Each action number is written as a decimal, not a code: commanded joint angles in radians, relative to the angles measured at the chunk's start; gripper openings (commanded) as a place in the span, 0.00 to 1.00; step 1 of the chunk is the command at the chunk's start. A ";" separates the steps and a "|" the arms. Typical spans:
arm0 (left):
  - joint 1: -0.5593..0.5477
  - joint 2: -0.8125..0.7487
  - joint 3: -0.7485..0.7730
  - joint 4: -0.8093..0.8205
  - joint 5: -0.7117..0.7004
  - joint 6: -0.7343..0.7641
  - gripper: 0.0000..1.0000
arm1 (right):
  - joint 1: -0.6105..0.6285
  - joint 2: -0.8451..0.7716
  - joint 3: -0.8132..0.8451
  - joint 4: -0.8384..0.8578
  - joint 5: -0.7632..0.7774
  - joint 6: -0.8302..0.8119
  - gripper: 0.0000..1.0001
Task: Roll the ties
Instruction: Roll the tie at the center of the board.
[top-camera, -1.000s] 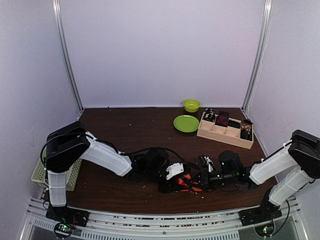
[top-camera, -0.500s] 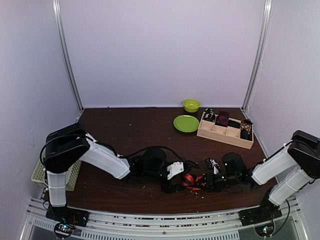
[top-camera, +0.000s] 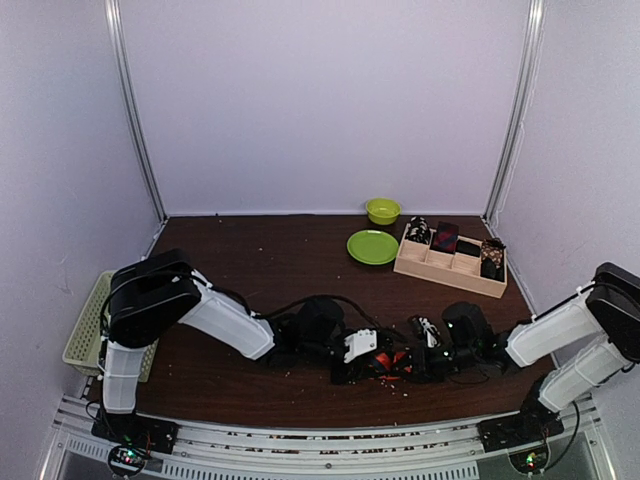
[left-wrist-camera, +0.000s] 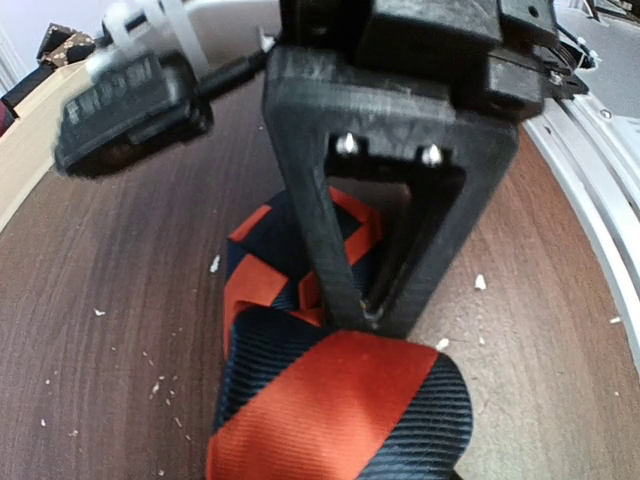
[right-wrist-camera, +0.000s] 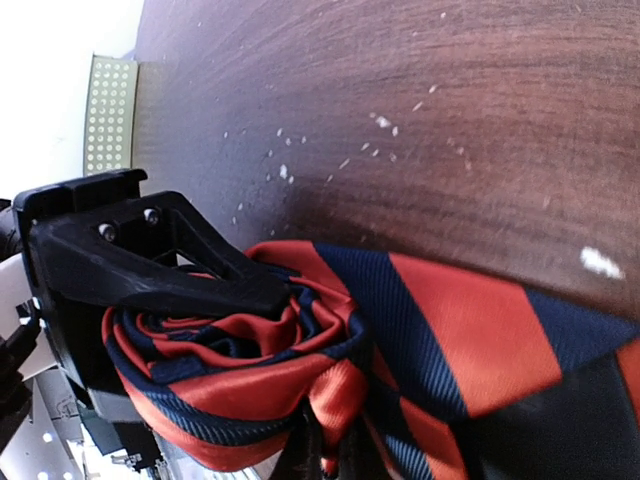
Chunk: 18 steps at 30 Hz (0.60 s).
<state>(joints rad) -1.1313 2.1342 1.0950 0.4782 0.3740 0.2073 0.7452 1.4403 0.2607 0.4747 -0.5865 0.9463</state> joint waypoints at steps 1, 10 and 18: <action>-0.004 0.006 -0.040 -0.040 0.037 -0.023 0.33 | -0.004 -0.119 0.026 -0.214 0.066 -0.095 0.24; -0.004 0.013 -0.047 -0.128 0.041 -0.061 0.32 | 0.004 -0.243 0.138 -0.334 0.073 -0.172 0.62; -0.004 0.014 -0.026 -0.159 0.033 -0.069 0.33 | 0.042 -0.079 0.172 -0.298 0.028 -0.150 0.55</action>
<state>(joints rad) -1.1294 2.1300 1.0790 0.4770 0.3973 0.1574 0.7746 1.3098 0.4236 0.1883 -0.5346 0.8017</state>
